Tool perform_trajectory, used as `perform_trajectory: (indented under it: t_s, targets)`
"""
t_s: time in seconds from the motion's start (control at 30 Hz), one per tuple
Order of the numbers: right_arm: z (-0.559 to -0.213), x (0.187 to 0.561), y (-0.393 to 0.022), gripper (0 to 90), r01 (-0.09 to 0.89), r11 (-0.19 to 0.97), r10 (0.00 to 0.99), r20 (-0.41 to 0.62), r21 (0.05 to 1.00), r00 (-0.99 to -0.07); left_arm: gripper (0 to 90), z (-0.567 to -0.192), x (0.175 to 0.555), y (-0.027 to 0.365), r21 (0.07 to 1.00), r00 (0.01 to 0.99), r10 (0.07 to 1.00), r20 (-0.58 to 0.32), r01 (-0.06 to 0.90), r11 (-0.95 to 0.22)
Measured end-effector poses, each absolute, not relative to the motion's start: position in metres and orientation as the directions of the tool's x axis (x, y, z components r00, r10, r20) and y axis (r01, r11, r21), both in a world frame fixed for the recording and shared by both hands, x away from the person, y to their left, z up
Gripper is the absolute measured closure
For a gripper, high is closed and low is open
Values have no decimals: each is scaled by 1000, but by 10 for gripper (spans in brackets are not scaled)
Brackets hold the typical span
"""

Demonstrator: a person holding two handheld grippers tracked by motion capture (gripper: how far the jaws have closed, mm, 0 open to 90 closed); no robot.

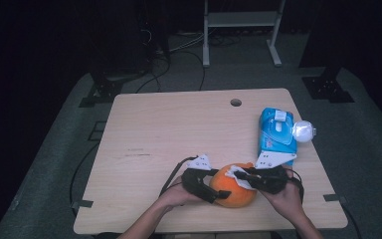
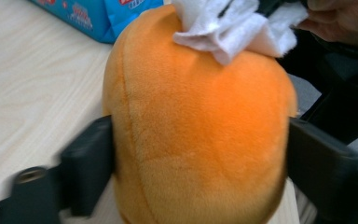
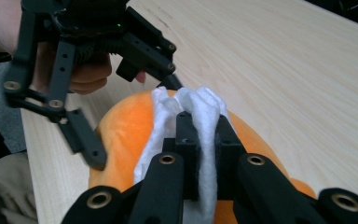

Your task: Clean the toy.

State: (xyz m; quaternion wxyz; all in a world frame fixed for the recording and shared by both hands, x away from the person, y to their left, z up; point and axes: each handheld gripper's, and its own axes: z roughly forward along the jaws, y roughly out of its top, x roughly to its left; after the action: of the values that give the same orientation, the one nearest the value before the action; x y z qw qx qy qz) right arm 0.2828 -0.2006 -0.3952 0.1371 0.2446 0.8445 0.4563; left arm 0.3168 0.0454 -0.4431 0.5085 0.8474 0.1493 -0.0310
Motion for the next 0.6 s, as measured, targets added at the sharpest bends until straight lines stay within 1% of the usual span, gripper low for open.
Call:
perform_trajectory:
  t_s: [0.03,0.07,0.1,0.13,0.17,0.2,0.23,0.27,0.3,0.33,0.37,0.43,0.47,0.5,0.57,0.6]
  targets:
    - [-389,280,-200,832,270,455,544,-24,848,-839,314,-440,315,47,874,964,205,-168,242,-422]
    - [-389,280,-200,832,270,455,544,-24,848,-839,314,-438,314,48,885,969,200,-146,218,-411]
    - [-380,278,-200,832,242,451,546,-50,859,-836,337,-432,313,49,908,975,213,-66,147,-392]
    - [-380,278,-200,832,242,451,546,-50,859,-836,341,-432,313,49,908,975,213,-66,147,-392]
    - [-372,276,-197,832,206,456,554,-96,866,-827,341,-425,313,52,921,972,235,7,85,-379]
    - [-372,276,-197,832,206,456,554,-96,866,-827,341,-425,313,52,921,972,235,7,85,-379]
    - [-366,278,-194,832,184,441,559,-109,879,-822,341,-421,315,55,924,965,251,79,24,-381]
    - [-366,278,-194,832,184,441,559,-109,879,-822,340,-421,315,55,924,965,251,79,24,-381]
    - [-366,284,-190,832,177,438,559,-112,881,-822,331,-422,316,57,920,959,261,114,-3,-392]
    - [-366,284,-190,832,177,438,559,-112,881,-822,331,-423,317,58,916,955,267,129,-12,-400]
    - [-368,287,-188,832,182,440,559,-110,879,-822,310,-426,319,59,909,954,271,131,-7,-417]
    - [-387,297,-183,832,221,481,556,-100,848,-825,163,-435,325,60,891,957,275,96,40,-453]
    - [-387,297,-183,832,221,481,556,-100,848,-825,163,-438,328,62,895,960,274,65,66,-442]
    - [-399,300,-184,833,245,461,547,-55,853,-835,85,-440,332,64,894,957,291,1,130,-429]
    - [-397,298,-184,832,239,471,548,-69,849,-834,31,-442,336,65,891,951,303,-58,186,-414]
    - [-397,298,-184,832,239,471,548,-69,849,-834,32,-442,336,65,891,951,303,-58,186,-414]
